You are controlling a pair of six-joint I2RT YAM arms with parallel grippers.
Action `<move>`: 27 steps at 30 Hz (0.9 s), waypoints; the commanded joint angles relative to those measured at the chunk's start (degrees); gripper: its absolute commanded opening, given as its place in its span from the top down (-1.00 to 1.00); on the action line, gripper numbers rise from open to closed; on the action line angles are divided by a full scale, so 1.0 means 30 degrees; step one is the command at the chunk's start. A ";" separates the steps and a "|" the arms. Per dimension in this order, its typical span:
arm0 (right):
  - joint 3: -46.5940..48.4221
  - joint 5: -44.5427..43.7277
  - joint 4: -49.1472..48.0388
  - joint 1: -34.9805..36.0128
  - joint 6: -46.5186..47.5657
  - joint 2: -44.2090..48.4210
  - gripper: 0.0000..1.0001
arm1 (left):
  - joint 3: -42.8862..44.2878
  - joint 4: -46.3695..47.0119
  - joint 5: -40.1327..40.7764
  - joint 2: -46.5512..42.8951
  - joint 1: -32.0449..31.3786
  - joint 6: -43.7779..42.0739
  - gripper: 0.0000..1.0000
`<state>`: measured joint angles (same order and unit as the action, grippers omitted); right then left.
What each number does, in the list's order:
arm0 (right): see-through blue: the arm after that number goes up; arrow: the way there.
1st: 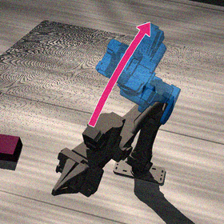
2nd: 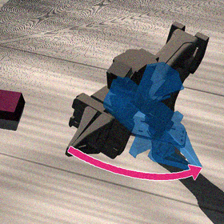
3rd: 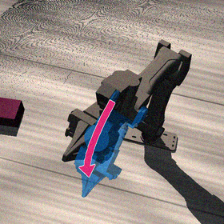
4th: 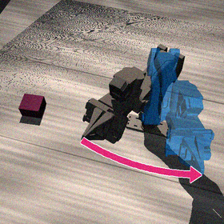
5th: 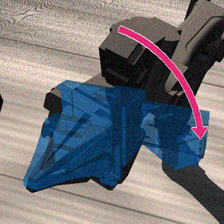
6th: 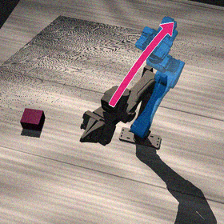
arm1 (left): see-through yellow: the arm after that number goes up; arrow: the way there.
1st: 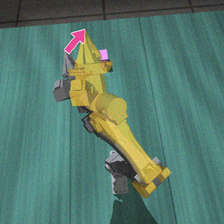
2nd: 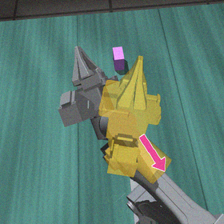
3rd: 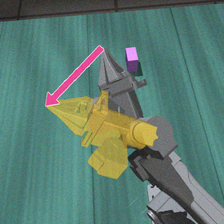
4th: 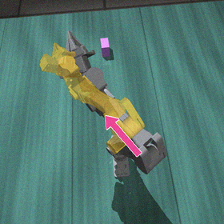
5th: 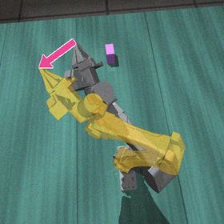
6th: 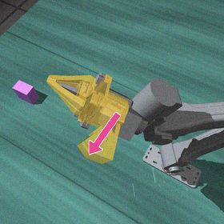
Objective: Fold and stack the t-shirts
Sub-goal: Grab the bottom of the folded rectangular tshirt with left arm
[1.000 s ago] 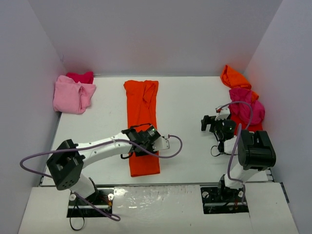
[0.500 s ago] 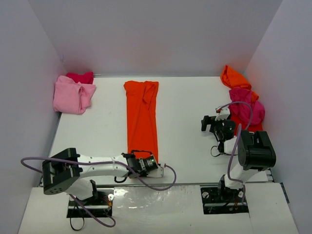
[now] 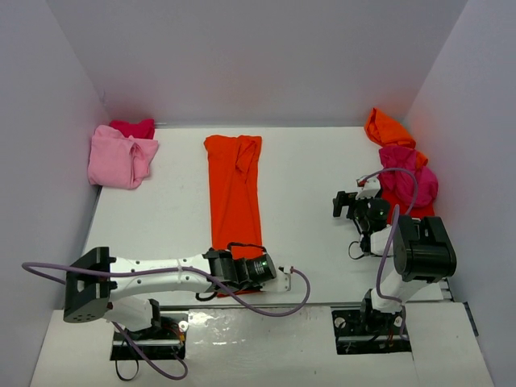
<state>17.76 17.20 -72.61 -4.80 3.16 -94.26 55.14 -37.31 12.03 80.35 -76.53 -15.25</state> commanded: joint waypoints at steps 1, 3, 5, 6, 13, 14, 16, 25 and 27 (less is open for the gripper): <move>0.0438 -0.0314 -0.3483 0.0134 0.0353 0.0453 -1.00 | 0.1230 -0.2165 -0.1871 -0.0926 -0.0122 0.0551 0.44; 0.0438 -0.0314 -0.3483 0.0113 0.0353 0.0453 -1.00 | 0.1559 -0.2530 -0.3285 -0.1062 -0.0031 0.0631 0.44; 0.0438 -0.0314 -0.3483 0.0105 0.0353 0.0453 -1.00 | 0.1803 -0.2809 -0.3962 -0.0890 -0.0007 0.0524 0.44; 0.0438 -0.0314 -0.3483 0.0105 0.0353 0.0453 -1.00 | 0.1888 -0.2917 -0.4321 -0.0806 -0.0015 0.0430 0.44; 0.0438 -0.0314 -0.3483 0.0109 0.0353 0.0453 -1.00 | 0.2180 -0.2329 -0.4841 0.0286 -0.0095 0.0465 0.45; 0.0438 -0.0314 -0.3483 0.0127 0.0353 0.0453 -1.00 | 0.2188 -0.2212 -0.4763 0.0314 -0.0095 0.0485 0.45; 0.0438 -0.0338 -0.3483 0.0134 0.0353 0.0453 -1.00 | 0.2385 -0.2061 -0.4840 0.0757 -0.0095 0.0485 0.45; 0.0438 -0.0314 -0.3483 0.0117 0.0371 0.0465 -1.00 | 0.1845 0.0078 -0.4590 0.2601 -0.0095 0.0863 0.46; 0.0438 -0.0314 -0.3483 0.0126 0.0383 0.0473 -1.00 | 0.1766 0.0312 -0.4607 0.2790 -0.0095 0.1006 0.46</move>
<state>17.76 17.15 -72.62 -4.80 3.22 -94.26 59.44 -39.84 -2.13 88.45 -76.55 -14.02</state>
